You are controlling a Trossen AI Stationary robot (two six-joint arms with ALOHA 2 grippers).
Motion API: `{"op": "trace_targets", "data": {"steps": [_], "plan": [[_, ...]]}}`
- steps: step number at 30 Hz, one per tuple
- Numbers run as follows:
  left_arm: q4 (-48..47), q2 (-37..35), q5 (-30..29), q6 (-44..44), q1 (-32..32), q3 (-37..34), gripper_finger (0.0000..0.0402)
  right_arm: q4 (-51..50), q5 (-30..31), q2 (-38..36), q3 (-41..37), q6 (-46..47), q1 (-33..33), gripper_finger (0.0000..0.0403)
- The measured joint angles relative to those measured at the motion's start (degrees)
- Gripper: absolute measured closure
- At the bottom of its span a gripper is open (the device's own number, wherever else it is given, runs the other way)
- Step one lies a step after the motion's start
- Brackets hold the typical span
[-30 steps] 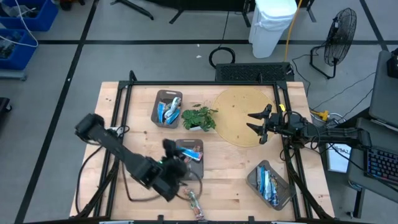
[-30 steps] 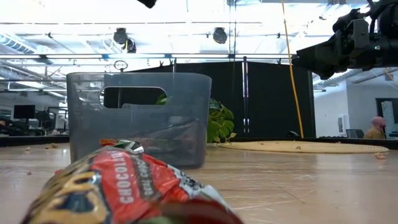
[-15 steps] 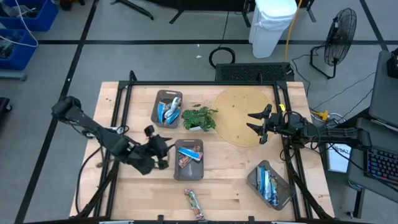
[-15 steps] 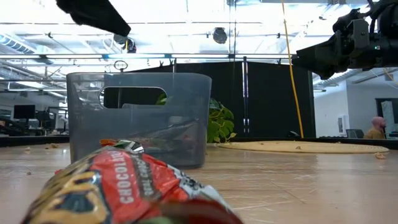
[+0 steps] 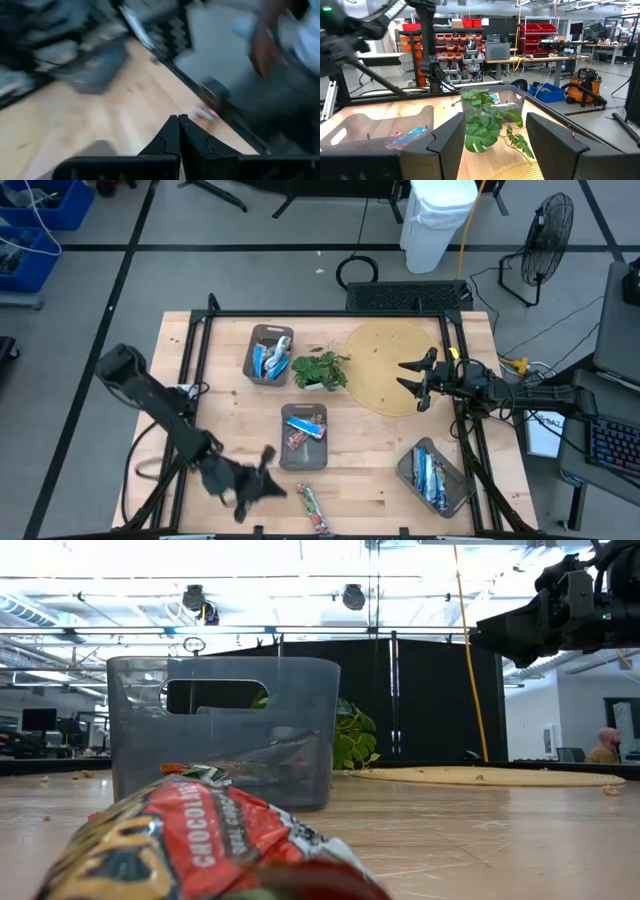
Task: Pick and place Granola Bars by type
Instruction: Put the red granola bar into the bottom left black bin
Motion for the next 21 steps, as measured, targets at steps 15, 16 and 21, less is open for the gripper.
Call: {"op": "trace_targets", "data": {"steps": [15, 16, 21], "plan": [[-21.4, 23.4, 19.0, 5.7, 4.9, 24.9, 0.04, 0.0, 0.0, 0.0, 0.0, 0.0, 0.0, 0.0202], [-21.6, 24.0, 19.6, 5.5, 5.6, 24.8, 0.04, 0.0, 0.0, 0.0, 0.0, 0.0, 0.0, 0.0202], [-19.8, 26.4, 22.1, 4.8, 8.4, 24.8, 0.0401, 0.0, 0.0, 0.0, 0.0, 0.0, 0.0, 0.0202]]}}
